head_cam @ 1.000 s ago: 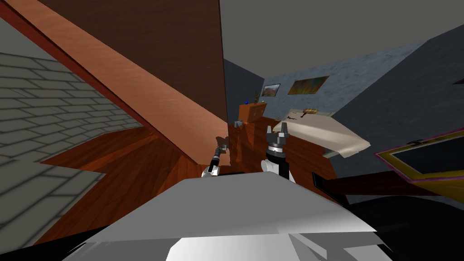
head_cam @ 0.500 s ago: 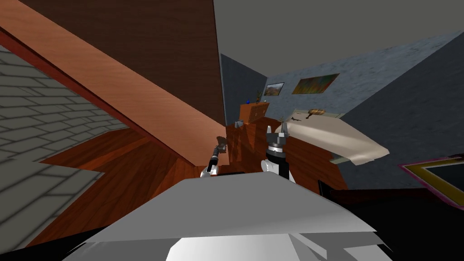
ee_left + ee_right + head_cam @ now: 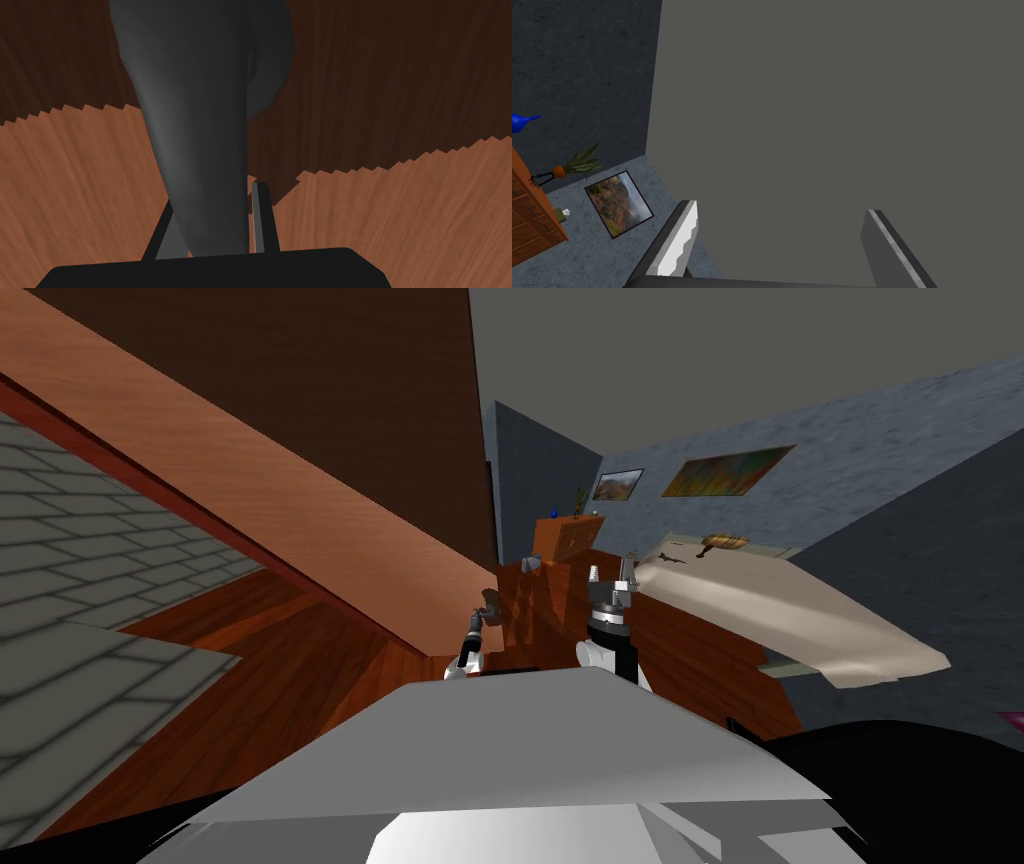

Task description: Push the door open

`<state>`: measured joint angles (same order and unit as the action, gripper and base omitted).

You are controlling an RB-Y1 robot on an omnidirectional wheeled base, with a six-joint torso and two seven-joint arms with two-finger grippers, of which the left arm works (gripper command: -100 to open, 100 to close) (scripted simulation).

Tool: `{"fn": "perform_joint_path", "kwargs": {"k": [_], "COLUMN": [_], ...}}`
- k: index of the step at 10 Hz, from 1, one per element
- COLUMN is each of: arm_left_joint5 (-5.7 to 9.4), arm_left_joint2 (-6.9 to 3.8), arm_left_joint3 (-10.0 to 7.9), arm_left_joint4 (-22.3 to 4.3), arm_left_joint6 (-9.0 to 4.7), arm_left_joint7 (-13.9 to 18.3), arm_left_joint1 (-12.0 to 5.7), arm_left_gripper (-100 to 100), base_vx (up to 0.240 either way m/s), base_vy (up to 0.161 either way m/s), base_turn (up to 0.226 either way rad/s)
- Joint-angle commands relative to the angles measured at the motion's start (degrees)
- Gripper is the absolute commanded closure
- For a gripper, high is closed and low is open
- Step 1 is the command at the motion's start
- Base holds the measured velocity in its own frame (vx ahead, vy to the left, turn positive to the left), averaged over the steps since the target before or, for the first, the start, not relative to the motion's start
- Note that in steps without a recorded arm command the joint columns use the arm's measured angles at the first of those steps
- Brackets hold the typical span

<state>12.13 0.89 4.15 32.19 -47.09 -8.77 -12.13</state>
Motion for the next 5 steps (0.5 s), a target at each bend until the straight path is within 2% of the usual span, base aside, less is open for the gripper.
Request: {"fn": "perform_joint_path", "kwargs": {"k": [1,2,3,4,5], "arm_left_joint5": [-0.07,0.11,0.75,1.03,1.03], "arm_left_joint2": [1.18,0.43,-1.27,-1.80,-1.80], "arm_left_joint3": [0.25,-0.23,-1.24,-1.66,-1.66], "arm_left_joint4": [-2.11,-0.64,-0.79,-0.80,-0.80], "arm_left_joint6": [-0.86,-0.33,-0.54,-0.56,-0.56], "arm_left_joint7": [0.01,-0.21,-0.59,-0.76,-0.76], "arm_left_joint1": [-1.30,-0.43,-0.48,-0.48,-0.48], "arm_left_gripper": [100,100,100,100,100], "base_vx": [0.040,0.010,0.101,0.183,0.126], "base_vy": [-0.028,0.003,-0.065,-0.094,-0.067], "base_turn": [0.005,0.022,0.038,0.065,0.025]}}
